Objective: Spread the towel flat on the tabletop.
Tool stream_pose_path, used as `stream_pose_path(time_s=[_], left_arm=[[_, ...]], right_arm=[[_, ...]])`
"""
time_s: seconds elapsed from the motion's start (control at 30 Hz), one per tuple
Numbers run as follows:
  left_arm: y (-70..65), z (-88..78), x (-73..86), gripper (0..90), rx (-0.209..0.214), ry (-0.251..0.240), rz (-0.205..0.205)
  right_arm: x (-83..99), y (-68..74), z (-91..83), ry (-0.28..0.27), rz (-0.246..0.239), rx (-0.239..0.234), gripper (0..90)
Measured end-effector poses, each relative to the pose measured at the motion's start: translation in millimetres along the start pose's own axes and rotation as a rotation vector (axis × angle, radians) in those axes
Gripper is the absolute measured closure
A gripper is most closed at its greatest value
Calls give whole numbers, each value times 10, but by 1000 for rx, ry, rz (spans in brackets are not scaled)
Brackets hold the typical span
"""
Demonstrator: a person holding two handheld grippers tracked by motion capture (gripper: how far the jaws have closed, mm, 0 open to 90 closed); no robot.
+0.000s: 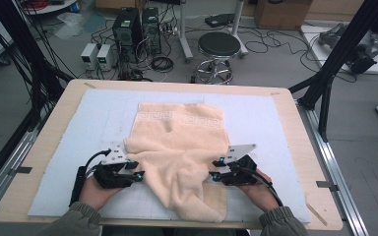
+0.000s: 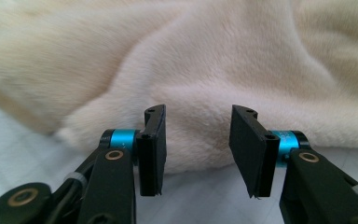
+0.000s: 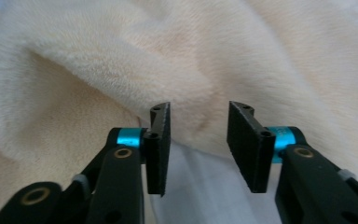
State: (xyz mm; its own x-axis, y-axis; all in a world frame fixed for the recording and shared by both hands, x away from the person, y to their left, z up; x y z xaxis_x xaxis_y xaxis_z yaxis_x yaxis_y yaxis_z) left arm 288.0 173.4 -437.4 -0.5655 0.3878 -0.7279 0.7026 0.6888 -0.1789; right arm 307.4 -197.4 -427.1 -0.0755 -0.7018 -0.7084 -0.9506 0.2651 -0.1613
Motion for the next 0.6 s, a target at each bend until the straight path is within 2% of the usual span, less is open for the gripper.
stream_pose_path(time_s=[0.07, 0.17, 0.27, 0.33, 0.43, 0.5, 0.6], left_arm=[[-24, 95, -10, 562, -10, 16, 23], [-15, 134, -56, 611, -12, 18, 8], [-36, 147, -67, 744, -14, 15, 25], [-56, 131, -71, 793, -20, 13, 32], [-84, 21, -80, 831, -10, -6, 35], [-125, -106, -82, 835, -10, -38, 47], [-195, -326, -61, 837, -3, -72, 51]], right_arm=[[-25, 3, 115, 24, 2, -21, 532], [-75, -8, 284, 50, -2, -38, 562], [-141, -54, 351, 33, -2, -57, 734], [-162, -60, 367, 39, -7, -60, 792], [-163, -56, 323, 35, -11, -67, 825], [-163, -32, 243, 27, 2, -85, 828], [-169, 55, 80, 17, -21, -86, 830]])
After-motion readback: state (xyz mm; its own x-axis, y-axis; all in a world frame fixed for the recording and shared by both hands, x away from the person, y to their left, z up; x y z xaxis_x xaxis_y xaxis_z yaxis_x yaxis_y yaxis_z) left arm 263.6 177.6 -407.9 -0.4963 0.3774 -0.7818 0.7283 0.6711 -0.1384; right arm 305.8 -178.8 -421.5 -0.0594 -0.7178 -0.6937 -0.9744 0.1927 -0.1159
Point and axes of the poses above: each handheld gripper's, and its own axes: z roughly forward along the jaws, x roughly out of its underside, y roughly to its left, the point moved 1 cm from there along z, roughly forward along the jaws, and after that the axes turned 10 degrees about -z, right-handed, at the moved point
